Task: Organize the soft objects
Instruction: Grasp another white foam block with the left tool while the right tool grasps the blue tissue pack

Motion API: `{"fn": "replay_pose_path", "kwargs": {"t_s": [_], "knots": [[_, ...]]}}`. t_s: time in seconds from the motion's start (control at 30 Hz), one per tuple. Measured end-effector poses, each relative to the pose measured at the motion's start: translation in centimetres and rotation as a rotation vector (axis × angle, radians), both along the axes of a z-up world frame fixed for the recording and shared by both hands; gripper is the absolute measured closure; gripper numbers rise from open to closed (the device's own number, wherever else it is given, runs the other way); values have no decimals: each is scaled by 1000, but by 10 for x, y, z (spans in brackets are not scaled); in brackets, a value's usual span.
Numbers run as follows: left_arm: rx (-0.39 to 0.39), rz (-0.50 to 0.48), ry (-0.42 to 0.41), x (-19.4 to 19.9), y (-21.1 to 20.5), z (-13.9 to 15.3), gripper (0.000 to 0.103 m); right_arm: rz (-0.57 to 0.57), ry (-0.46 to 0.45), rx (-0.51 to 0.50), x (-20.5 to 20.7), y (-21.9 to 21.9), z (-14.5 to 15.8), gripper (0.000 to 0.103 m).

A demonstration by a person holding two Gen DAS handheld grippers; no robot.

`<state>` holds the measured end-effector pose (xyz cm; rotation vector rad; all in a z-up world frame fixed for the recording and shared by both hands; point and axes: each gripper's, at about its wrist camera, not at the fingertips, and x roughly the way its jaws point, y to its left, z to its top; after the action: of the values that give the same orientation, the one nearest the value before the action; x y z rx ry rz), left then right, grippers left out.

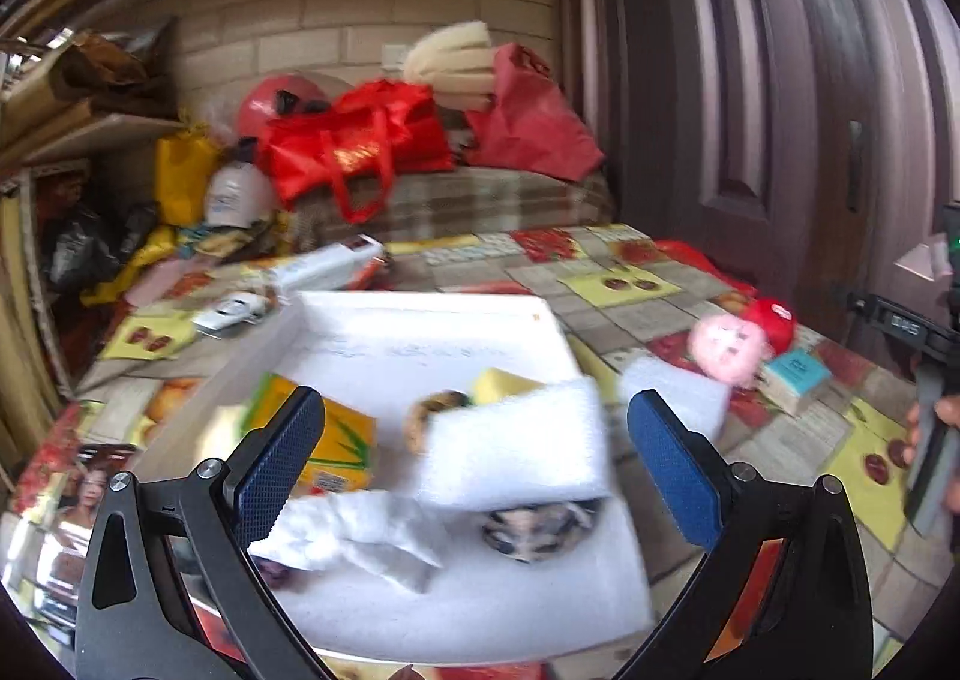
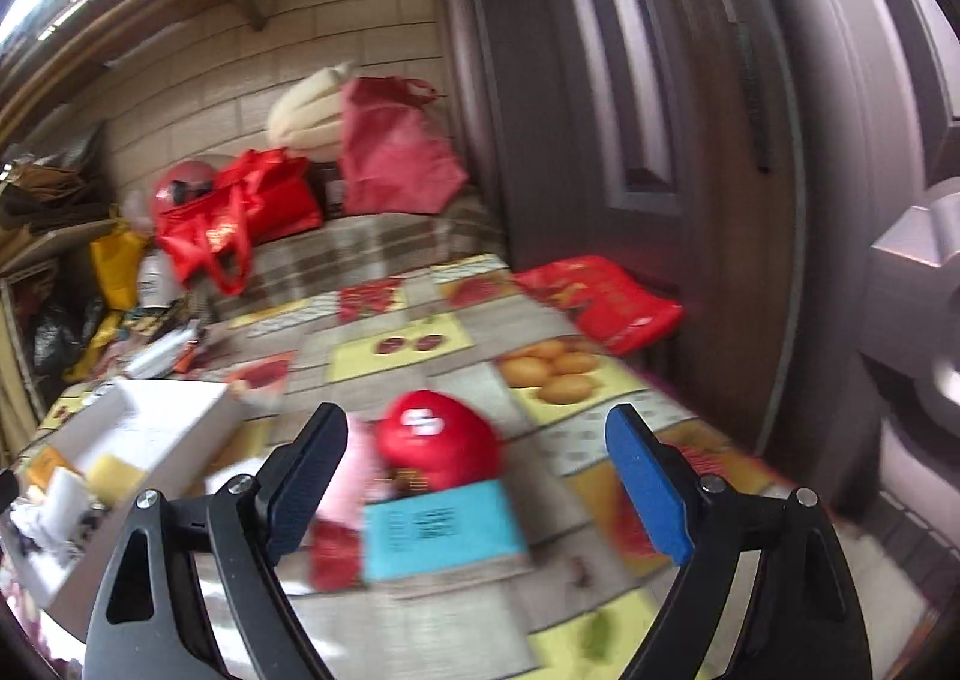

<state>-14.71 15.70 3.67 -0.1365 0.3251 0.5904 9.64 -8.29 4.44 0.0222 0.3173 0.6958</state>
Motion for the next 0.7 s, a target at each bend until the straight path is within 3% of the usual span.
{"fn": "replay_pose_path", "kwargs": {"t_s": [0.2,0.37,0.5,0.7], "knots": [[-35,-103,69,28,-18,-3,1,-15,1,-94,21,-15,-2,15],[-66,-188,145,59,-38,-8,1,63,50,-125,27,-21,-5,15],[-46,-188,191,82,-54,-10,1,178,115,-165,31,-13,-11,15],[-27,-194,216,109,-72,-9,1,304,184,-425,27,45,-37,15]]}}
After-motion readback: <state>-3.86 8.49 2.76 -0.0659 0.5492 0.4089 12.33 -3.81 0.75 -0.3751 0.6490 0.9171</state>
